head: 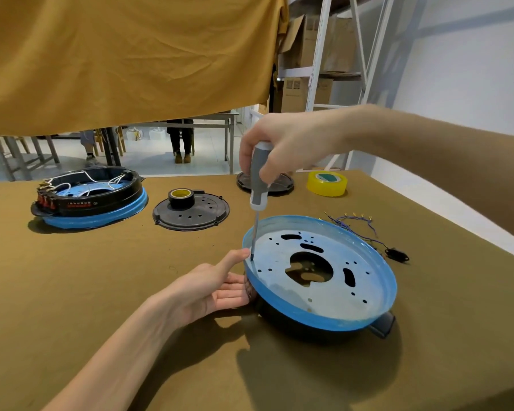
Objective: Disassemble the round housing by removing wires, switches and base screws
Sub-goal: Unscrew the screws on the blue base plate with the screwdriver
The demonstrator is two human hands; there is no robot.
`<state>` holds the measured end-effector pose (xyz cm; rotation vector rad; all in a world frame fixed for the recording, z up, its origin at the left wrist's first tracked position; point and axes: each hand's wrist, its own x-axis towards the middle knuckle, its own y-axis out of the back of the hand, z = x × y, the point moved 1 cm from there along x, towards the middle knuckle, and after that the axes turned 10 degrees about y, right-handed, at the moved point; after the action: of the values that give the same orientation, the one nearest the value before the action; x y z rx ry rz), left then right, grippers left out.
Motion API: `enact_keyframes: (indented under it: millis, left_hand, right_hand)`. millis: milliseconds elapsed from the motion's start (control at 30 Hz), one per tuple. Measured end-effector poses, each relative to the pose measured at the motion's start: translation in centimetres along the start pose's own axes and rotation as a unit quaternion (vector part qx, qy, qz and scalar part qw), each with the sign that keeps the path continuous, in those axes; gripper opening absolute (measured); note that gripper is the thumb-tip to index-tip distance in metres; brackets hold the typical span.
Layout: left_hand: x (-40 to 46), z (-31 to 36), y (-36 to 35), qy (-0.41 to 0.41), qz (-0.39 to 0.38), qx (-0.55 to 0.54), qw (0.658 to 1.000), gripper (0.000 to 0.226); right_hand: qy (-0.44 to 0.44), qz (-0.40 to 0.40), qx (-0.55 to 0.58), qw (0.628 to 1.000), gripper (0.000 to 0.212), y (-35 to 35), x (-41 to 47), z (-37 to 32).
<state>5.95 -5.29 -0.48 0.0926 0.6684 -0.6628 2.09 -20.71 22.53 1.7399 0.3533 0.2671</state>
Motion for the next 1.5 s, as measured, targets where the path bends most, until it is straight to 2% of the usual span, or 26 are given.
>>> enact_keyframes:
  millis: [100, 167, 200, 233, 333, 400, 467, 500, 567, 600, 633, 733, 767, 867, 933, 967, 1033, 1100, 1133, 1233, 1267, 1367, 1400, 1433, 1500]
  left_hand:
    - [0.1, -0.1, 0.1, -0.005, 0.003, 0.006, 1.0, 0.095]
    - [0.3, -0.1, 0.2, -0.008, 0.009, 0.008, 1.0, 0.095]
    - [0.4, -0.2, 0.1, -0.009, 0.011, 0.011, 1.0, 0.093]
    - [0.5, -0.2, 0.1, -0.011, 0.015, 0.02, 1.0, 0.089]
    - [0.7, -0.2, -0.1, -0.018, 0.033, 0.049, 0.998, 0.08]
    - [0.6, -0.2, -0.4, -0.019, 0.036, 0.055, 0.998, 0.086]
    - [0.4, -0.1, -0.8, -0.021, 0.04, 0.055, 0.997, 0.1]
    - [0.3, -0.1, -0.9, -0.022, 0.041, 0.057, 0.997, 0.105]
    - [0.2, -0.1, -1.0, -0.023, 0.043, 0.062, 0.997, 0.108]
    - [0.1, -0.1, -1.0, -0.023, 0.042, 0.064, 0.997, 0.108]
    - [0.0, -0.1, -1.0, -0.023, 0.04, 0.066, 0.997, 0.109]
    - [0.1, -0.1, -1.0, -0.028, 0.035, 0.077, 0.996, 0.109]
    - [0.1, -0.1, -1.0, -0.031, 0.034, 0.081, 0.996, 0.108]
    - [0.2, -0.3, -0.8, -0.041, 0.038, 0.097, 0.994, 0.108]
    - [0.3, -0.4, -0.6, -0.046, 0.038, 0.103, 0.993, 0.108]
    - [0.3, -0.4, -0.6, -0.048, 0.038, 0.104, 0.993, 0.108]
    - [0.3, -0.4, -0.5, -0.047, 0.041, 0.1, 0.993, 0.107]
    - [0.3, -0.4, -0.5, -0.047, 0.044, 0.094, 0.993, 0.106]
    - [0.3, -0.5, -0.4, -0.048, 0.044, 0.093, 0.994, 0.105]
    - [0.3, -0.5, -0.4, -0.047, 0.038, 0.095, 0.994, 0.104]
    - [0.3, -0.5, -0.4, -0.046, 0.037, 0.095, 0.994, 0.103]
    - [0.3, -0.5, -0.4, -0.043, 0.038, 0.095, 0.994, 0.103]
    - [0.2, -0.5, -0.4, -0.042, 0.038, 0.095, 0.994, 0.103]
    - [0.2, -0.5, -0.4, -0.042, 0.038, 0.096, 0.994, 0.102]
    - [0.2, -0.6, -0.4, -0.043, 0.039, 0.095, 0.994, 0.102]
  right_hand:
    - [-0.033, 0.022, -0.025, 0.999, 0.031, -0.6, 0.0, 0.1]
    - [-0.058, 0.068, -0.169, 0.982, 0.053, -1.3, 0.3, 0.5]
    - [-0.052, 0.086, -0.224, 0.969, 0.056, -1.5, 0.5, 0.7]
    - [-0.042, 0.084, -0.233, 0.968, 0.051, -1.7, 0.7, 0.8]
    - [-0.014, 0.02, -0.047, 0.999, 0.021, -0.9, 0.2, 0.5]
    - [0.004, 0.006, 0.008, 1.0, 0.025, -0.3, -0.2, 0.4]
    - [0.002, 0.033, -0.003, 0.999, 0.021, -0.5, -0.4, 0.3]
    - [-0.009, 0.05, -0.045, 0.998, 0.025, -0.9, -0.3, 0.4]
    - [-0.028, 0.097, -0.173, 0.98, 0.051, -1.3, -0.1, 0.7]
    - [-0.031, 0.111, -0.201, 0.973, 0.057, -1.2, 0.0, 0.8]
    - [-0.033, 0.103, -0.187, 0.976, 0.053, -1.0, 0.0, 0.8]
    - [-0.004, 0.038, 0.009, 0.999, 0.017, 0.2, -0.4, 0.5]
    - [0.003, 0.026, 0.029, 0.999, 0.019, 0.5, -0.5, 0.3]
    - [-0.026, 0.027, -0.016, 0.999, 0.028, 0.3, -0.3, 0.4]
    - [-0.06, 0.059, -0.101, 0.991, 0.052, -0.3, 0.0, 0.5]
    - [-0.056, 0.081, -0.151, 0.984, 0.057, -0.5, 0.2, 0.6]
    - [-0.036, 0.083, -0.16, 0.983, 0.042, -0.6, 0.4, 0.8]
    - [-0.018, 0.049, -0.055, 0.997, 0.017, -0.1, 0.2, 0.6]
    - [-0.01, 0.029, -0.021, 0.999, 0.015, 0.3, -0.1, 0.3]
    - [-0.004, 0.005, -0.017, 1.0, 0.027, 0.7, -0.3, 0.2]
    - [-0.019, 0.005, -0.046, 0.999, 0.028, 0.3, -0.3, 0.2]
    - [-0.049, 0.06, -0.198, 0.977, 0.057, -0.6, 0.3, 0.5]
    - [-0.047, 0.068, -0.199, 0.976, 0.056, -0.5, 0.5, 0.6]
    - [-0.041, 0.057, -0.164, 0.984, 0.047, -0.4, 0.6, 0.7]
    - [-0.02, 0.01, -0.055, 0.998, 0.018, 0.2, 0.2, 0.4]
